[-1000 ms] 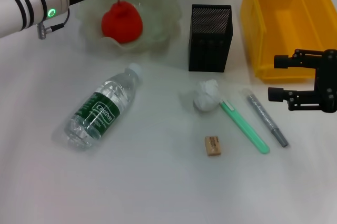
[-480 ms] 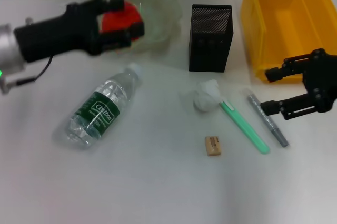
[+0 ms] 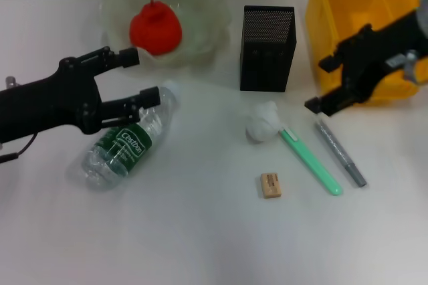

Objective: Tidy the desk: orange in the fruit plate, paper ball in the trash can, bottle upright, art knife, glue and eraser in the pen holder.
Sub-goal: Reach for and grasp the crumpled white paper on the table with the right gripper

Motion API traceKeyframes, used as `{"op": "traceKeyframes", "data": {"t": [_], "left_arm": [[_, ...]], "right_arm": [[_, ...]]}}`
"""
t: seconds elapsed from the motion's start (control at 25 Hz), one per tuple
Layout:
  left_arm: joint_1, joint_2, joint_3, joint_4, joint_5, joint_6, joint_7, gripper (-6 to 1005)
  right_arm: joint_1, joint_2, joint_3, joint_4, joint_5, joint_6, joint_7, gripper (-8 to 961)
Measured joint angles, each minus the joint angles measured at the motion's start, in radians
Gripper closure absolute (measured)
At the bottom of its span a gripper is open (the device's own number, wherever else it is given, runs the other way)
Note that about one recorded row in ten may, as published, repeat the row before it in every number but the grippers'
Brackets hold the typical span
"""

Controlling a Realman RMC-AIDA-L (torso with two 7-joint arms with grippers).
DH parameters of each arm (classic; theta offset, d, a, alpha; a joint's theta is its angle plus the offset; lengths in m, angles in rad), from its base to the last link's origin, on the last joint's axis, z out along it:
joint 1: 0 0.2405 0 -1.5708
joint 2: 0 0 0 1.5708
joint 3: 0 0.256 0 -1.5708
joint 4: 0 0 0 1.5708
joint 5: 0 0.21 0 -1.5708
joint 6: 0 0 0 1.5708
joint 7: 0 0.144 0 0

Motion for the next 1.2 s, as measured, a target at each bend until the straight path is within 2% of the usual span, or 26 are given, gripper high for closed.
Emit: {"op": "traceKeyframes", "data": {"t": [0.12, 0.32, 0.64, 0.92, 1.2], "left_arm": [[0.018, 0.001, -0.003, 0.001, -0.001, 0.02, 0.022, 148], [0.027, 0.0, -0.011, 0.001, -0.003, 0.026, 0.029, 149], [0.027, -0.003, -0.018, -0.007, -0.006, 0.035, 0.03, 151], [0.023, -0.004, -0.018, -0.013, -0.006, 0.029, 0.03, 153], [0.023, -0.004, -0.018, -0.013, -0.006, 0.027, 0.03, 154]], "right_arm": [[0.058, 0.001, -0.108, 0.046, -0.072, 0.063, 0.098, 183], [0.144, 0.003, -0.211, 0.211, -0.087, 0.178, 0.172, 183], [0.271, 0.008, -0.255, 0.525, -0.085, 0.348, 0.205, 183], [0.337, 0.012, -0.275, 0.682, -0.052, 0.397, 0.197, 183], [0.35, 0.013, -0.353, 0.728, -0.027, 0.435, 0.223, 182]]}}
